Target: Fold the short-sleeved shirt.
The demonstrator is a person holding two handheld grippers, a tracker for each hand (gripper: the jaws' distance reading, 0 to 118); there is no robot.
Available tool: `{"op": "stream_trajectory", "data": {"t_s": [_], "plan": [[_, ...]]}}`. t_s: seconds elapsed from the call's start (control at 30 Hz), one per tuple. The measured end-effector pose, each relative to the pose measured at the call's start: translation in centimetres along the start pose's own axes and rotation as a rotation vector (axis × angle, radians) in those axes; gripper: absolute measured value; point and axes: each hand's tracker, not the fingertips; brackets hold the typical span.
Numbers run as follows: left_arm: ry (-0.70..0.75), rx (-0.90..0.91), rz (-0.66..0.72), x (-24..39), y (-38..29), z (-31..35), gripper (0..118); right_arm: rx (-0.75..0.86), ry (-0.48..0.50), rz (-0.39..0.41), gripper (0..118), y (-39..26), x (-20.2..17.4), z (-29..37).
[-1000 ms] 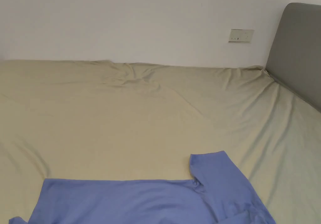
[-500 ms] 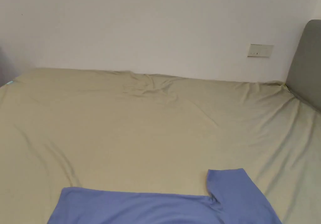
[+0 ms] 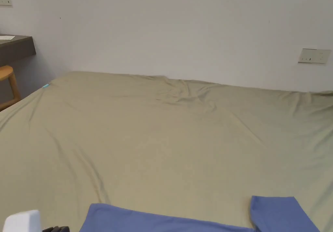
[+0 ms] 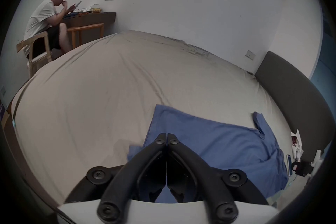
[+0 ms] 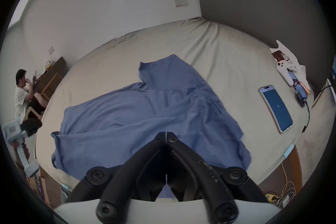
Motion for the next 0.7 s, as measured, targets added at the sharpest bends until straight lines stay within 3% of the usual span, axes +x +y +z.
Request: {"op": "stream_trajectory", "data": {"t_s": [0.03, 0.07, 0.1, 0.13, 0.2, 0.47, 0.7], "plan": [[0.001, 0.002, 0.002, -0.1, 0.8, -1.4, 5, -0.005, 0.003, 0.012, 1, 0.1, 0.0, -0.5], [-0.003, 0.007, 0.001, -0.2, 1.7, -3.1, 18, -0.013, 0.003, 0.027, 1, 0.3, -0.3, -0.8], [0.008, 0.006, -0.003, -0.4, 2.5, -4.8, 40, -0.024, 0.005, 0.038, 1, 0.6, -0.5, -1.1], [0.001, 0.001, -0.009, -0.7, 3.0, -6.3, 74, -0.027, 0.008, 0.041, 1, 0.9, -0.6, -1.2], [-0.008, -0.042, 0.002, -1.2, 4.1, -9.4, 97, -0.031, 0.020, 0.038, 1, 1.4, -0.6, -1.5], [0.023, -0.170, -0.025, -2.3, 3.2, -16.2, 97, -0.048, -0.021, 0.018, 1, 3.1, -0.5, -2.8], [0.048, -0.214, -0.138, -0.9, 2.0, -17.2, 94, -0.090, -0.009, -0.011, 1, 3.3, -0.2, -4.1]]}}
